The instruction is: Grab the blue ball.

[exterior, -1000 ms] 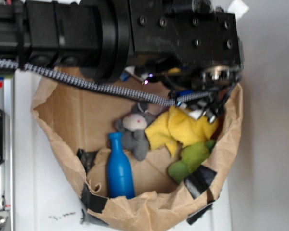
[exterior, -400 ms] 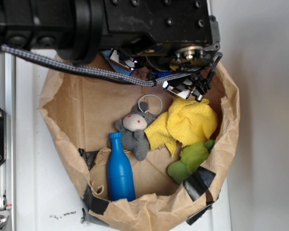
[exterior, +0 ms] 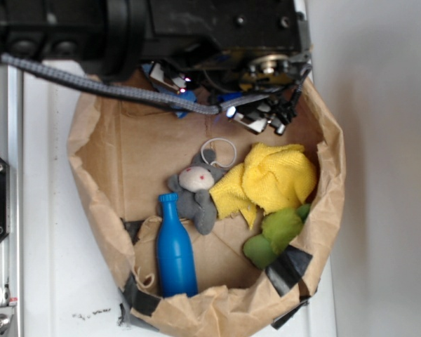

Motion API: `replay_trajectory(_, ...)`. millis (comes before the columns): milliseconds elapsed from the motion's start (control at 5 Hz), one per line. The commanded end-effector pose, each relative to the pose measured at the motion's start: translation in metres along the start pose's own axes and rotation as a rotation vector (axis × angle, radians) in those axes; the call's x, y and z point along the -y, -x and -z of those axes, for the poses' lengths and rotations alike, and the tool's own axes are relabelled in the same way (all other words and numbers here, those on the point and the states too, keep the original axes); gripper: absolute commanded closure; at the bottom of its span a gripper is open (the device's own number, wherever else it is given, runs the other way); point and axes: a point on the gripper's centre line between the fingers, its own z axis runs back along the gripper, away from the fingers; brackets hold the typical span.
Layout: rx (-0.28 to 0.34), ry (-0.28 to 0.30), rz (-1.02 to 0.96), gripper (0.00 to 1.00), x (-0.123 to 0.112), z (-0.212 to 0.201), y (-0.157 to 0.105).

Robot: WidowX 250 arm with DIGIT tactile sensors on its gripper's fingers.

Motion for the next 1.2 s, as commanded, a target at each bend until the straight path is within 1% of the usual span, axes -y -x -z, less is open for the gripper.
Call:
replay_trajectory(0, 0.125, 0.07, -0.061, 0.0, -0.006, -0.002, -0.024)
replay_trajectory(200, 0.123, 0.076, -0.005, 0.0, -0.008, 0.004, -0.026)
replay_trajectory(400, 0.165, 0.117, 0.056, 0.0, -0.009, 0.008, -0.032)
replay_trajectory(600, 0.199, 0.143, 0.11, 0.0, -0.008, 0.012, -0.034)
replay_trajectory(1000, 0.233, 0.123, 0.16, 0.0, -0.016, 0.009, -0.032)
